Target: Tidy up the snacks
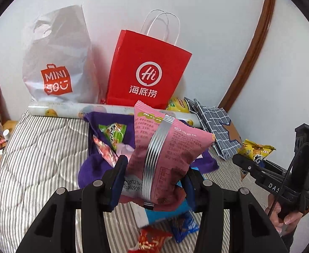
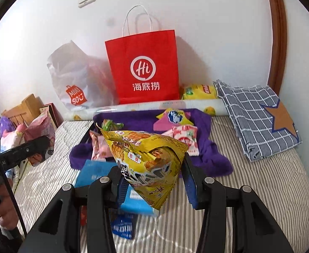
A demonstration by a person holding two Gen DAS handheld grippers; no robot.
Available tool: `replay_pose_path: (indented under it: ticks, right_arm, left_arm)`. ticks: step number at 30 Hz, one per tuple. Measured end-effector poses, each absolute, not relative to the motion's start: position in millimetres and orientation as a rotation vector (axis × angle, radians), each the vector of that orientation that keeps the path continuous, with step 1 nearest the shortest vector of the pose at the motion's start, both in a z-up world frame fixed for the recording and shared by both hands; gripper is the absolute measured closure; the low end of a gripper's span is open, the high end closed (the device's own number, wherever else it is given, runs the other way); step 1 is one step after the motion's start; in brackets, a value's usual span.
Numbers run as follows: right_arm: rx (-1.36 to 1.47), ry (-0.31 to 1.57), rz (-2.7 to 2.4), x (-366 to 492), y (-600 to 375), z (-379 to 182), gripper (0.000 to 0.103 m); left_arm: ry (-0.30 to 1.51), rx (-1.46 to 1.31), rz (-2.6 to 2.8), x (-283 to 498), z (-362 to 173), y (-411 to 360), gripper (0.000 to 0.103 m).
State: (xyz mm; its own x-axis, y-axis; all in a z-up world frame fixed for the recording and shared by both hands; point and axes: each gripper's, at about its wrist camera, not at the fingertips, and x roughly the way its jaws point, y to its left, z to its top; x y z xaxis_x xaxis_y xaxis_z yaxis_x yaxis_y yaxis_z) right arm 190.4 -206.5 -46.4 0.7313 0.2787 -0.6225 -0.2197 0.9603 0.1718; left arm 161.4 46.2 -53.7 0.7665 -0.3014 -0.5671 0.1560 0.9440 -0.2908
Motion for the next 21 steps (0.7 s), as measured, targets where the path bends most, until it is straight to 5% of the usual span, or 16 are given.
replay_pose_path:
  ticks: [21]
  right_arm:
    - [0.103,0.673,0.313,293,-183,-33,0.058]
  left_arm:
    - [0.668,-0.258,-0.181,253,-47,55,0.057]
